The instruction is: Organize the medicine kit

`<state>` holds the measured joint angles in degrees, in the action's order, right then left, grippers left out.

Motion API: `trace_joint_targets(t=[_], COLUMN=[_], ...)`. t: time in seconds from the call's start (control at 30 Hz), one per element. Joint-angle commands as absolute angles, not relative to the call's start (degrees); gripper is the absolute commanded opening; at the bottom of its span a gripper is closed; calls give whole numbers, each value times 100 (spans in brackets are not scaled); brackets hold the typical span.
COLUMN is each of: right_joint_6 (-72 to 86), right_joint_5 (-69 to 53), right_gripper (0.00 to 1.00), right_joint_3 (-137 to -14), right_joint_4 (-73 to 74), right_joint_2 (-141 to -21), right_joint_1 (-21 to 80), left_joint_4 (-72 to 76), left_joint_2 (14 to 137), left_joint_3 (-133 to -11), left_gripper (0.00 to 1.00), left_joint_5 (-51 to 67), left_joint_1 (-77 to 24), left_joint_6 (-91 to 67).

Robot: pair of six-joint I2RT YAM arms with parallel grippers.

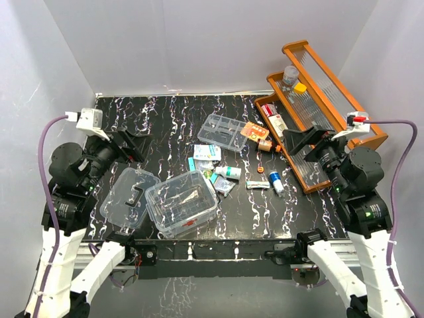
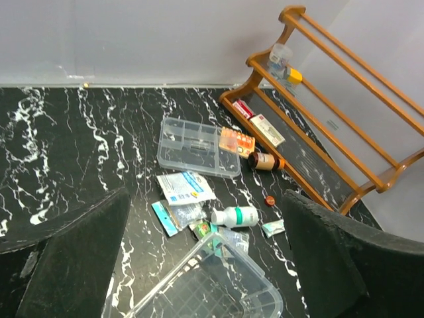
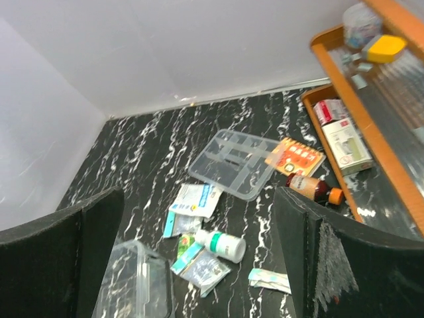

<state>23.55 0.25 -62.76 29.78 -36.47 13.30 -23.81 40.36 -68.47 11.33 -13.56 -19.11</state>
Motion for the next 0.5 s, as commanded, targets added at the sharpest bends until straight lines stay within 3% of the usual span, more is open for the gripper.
trace_joint_targets(t=[0.0, 0.2, 0.47], right_joint_6=[2629, 3000, 2886], right_joint_5=[-1349, -3679, -5246], right_gripper=[95, 96, 95], right_joint_3=[-6126, -5572, -5273], right_joint_4=[2599, 1615, 1269], right_joint_2=[-3669, -3760, -4382], right_joint_1=[1055, 861, 833], left_joint_4=[-2139, -1990, -2543], left_joint_2=[3957, 3521, 3235], left_joint_3=[-6558, -5910, -5494], left_gripper=[97, 98, 99], left_joint_5=[1328, 1727, 2412], left_joint_1=[-1432, -1470, -1490], left_joint_6=[-2094, -2005, -2315])
